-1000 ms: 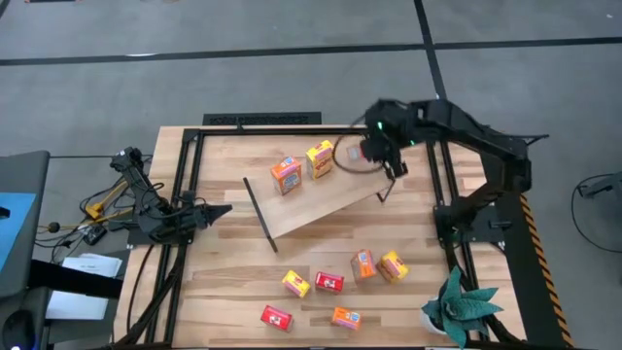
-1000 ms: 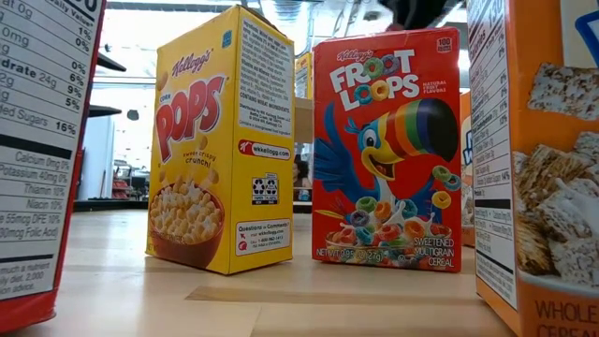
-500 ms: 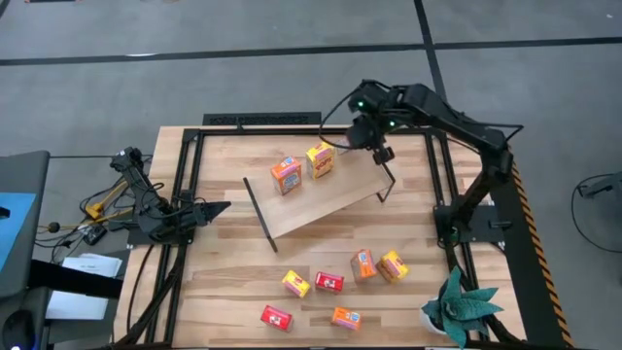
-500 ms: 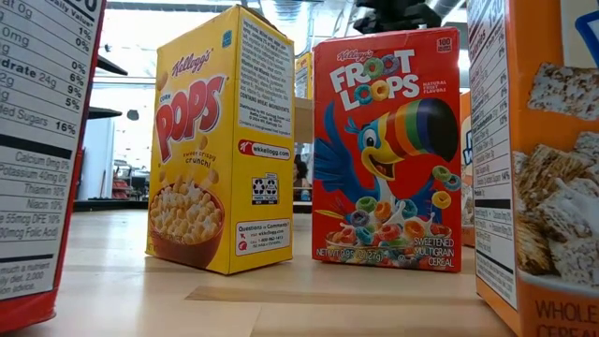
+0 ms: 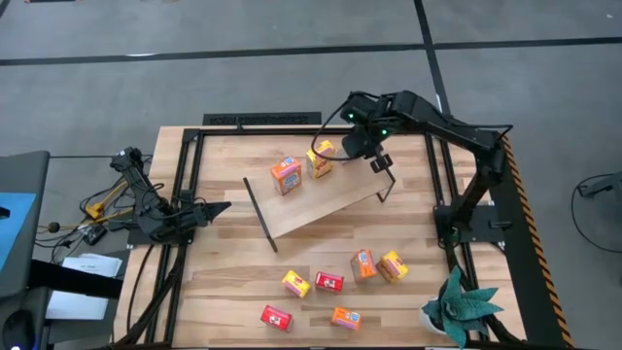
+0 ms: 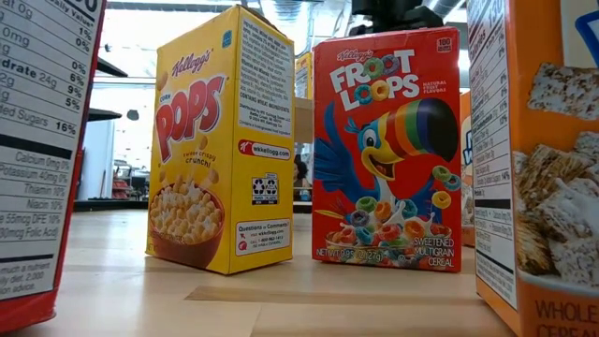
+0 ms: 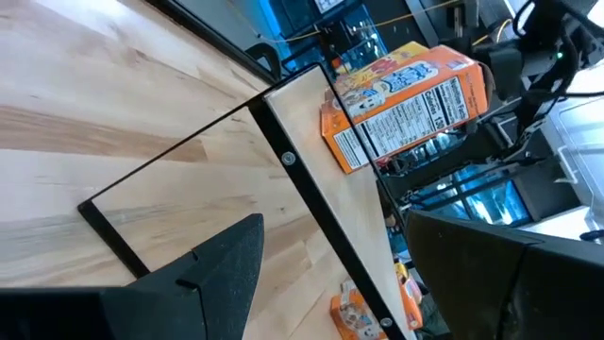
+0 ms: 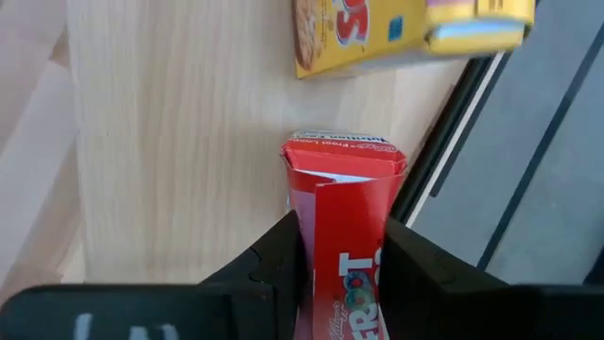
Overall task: Stack cereal on shelf
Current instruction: Put the right red cereal box on the shelf
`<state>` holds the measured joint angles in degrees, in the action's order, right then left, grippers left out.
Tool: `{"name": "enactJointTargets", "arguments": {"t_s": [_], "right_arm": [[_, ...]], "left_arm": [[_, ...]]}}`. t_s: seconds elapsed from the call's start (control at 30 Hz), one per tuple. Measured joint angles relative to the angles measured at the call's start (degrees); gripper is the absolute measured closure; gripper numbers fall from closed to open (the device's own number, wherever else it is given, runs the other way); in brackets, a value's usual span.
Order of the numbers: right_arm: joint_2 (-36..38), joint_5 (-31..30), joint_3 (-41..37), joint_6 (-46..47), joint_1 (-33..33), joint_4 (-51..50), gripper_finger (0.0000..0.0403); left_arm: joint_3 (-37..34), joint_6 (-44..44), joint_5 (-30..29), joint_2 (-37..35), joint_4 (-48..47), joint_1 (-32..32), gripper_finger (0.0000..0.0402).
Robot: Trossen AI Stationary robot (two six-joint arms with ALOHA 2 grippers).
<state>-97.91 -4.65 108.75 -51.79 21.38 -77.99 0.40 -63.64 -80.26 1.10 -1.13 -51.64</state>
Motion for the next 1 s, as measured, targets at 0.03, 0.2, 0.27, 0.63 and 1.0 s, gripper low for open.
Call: {"name": "enactJointTargets", "arguments": {"t_s": [0.03,0.2,0.27,0.63,1.0], "right_arm": [[0.0,-0.1,0.0,0.2,-0.1,0.0,0.0259],[0.0,-1.8,-0.1,0.3,0.0,1.1,0.0233],[0.0,-2.9,-0.1,0.3,0.0,1.1,0.0217],[0.0,-4.6,-0.1,0.8,-1.3,1.7,0.0149],[0.6,-8.4,-0.1,0.7,-2.0,2.3,0.0148]], "left_arm": [[0.0,0.0,0.0,0.0,0.0,0.0,0.0152],[0.0,0.4,0.0,0.0,0.0,0.0,0.0152],[0.0,0.4,0.0,0.0,0.0,0.0,0.0152],[0.0,1.4,0.5,0.0,0.1,0.0,0.0152],[0.0,2.0,0.4,0.0,0.1,0.0,0.0152]]}}
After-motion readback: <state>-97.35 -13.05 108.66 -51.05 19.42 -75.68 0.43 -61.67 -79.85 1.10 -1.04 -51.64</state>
